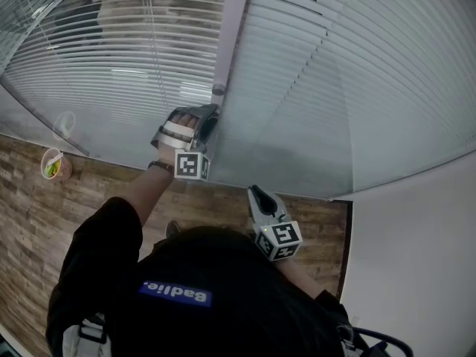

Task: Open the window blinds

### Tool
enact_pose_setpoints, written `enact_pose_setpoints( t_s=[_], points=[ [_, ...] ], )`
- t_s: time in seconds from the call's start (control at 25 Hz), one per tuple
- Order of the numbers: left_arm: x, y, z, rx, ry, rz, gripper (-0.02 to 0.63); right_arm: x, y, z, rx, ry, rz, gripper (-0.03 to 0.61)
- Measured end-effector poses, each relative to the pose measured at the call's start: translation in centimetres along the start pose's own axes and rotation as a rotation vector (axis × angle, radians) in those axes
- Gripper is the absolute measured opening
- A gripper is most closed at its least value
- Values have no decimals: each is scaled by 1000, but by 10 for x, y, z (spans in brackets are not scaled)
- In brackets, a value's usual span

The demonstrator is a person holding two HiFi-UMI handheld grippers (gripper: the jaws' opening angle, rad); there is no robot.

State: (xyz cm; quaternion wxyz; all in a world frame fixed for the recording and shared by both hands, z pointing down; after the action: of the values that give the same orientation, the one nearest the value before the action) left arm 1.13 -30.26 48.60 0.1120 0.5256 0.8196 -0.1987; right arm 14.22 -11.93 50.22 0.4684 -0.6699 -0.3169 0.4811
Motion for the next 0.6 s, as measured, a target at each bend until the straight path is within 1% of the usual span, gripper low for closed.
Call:
enact_pose_setpoints(
  t_s=[0.12,0.2,0.24,0.32,0.4,0.6],
  points=[
    [-3,-1,-5,-68,-16,13,202,-1,0,-1,-3,-2,1,44],
    [-5,0,-11,-98,-36,13,195,-1,0,-1,-5,-4,4,44],
    [-7,1,-12,-107,-41,10,184,-2,0,-1,-5,-5,5,44],
    [-6,3,-8,-119,-22,8,135,-2,0,-1,-3,-8,5,38],
    [-6,3,-6,-107,-17,11,123,-1,0,-2,-6,-10,3,31],
    [-5,5,-5,-10,-9,-1,120,-2,0,-1,-5,-5,6,26]
  ],
)
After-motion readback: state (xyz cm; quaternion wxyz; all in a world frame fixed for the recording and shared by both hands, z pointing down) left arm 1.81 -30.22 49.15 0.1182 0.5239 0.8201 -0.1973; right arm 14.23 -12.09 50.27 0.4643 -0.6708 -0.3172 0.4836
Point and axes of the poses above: the fingertips, and each gripper's own axes: x backward along the fingers, z to its left, y out of its top, the point moved 3 cm from there along x, backward along the fingers, and after that the axes turned 13 degrees about -y, right-handed, at the moved point
